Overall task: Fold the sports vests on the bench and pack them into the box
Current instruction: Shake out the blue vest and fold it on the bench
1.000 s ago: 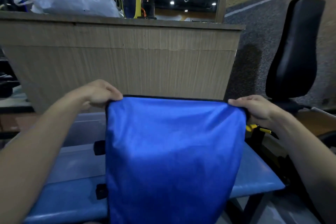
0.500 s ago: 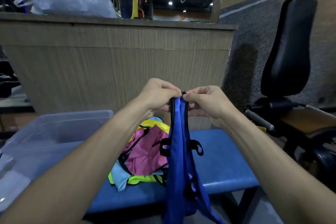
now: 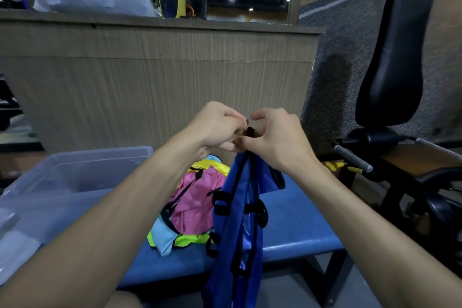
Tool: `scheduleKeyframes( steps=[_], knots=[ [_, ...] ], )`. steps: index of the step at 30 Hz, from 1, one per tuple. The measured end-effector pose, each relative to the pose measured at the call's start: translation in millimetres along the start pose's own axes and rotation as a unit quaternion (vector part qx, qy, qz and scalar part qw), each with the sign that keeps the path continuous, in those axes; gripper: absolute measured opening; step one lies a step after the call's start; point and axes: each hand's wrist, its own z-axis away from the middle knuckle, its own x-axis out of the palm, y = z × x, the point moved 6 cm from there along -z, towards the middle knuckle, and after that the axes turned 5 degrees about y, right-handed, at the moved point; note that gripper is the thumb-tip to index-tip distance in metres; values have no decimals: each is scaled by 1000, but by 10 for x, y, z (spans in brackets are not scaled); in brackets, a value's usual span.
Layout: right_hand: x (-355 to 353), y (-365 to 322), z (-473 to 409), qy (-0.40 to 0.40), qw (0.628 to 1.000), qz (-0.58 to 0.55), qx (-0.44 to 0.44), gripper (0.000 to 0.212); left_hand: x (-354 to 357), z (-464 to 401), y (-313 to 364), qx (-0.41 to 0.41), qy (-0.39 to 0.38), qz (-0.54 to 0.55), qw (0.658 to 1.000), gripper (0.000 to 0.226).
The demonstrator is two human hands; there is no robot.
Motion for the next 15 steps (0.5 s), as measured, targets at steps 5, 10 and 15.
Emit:
scheduleKeyframes(
  steps=[5, 10, 15],
  knots=[
    [24, 59, 4, 34, 999, -3, -30, 55, -21, 99, -8, -49, -61, 55, 995, 26],
    [72, 229, -46, 43, 997, -63, -34, 33, -24, 151, -75, -67, -104, 114, 986, 36],
    [-163, 382, -227, -100, 948, -300, 30, 38, -260, 143, -114, 132, -40, -27, 990, 10]
  ],
)
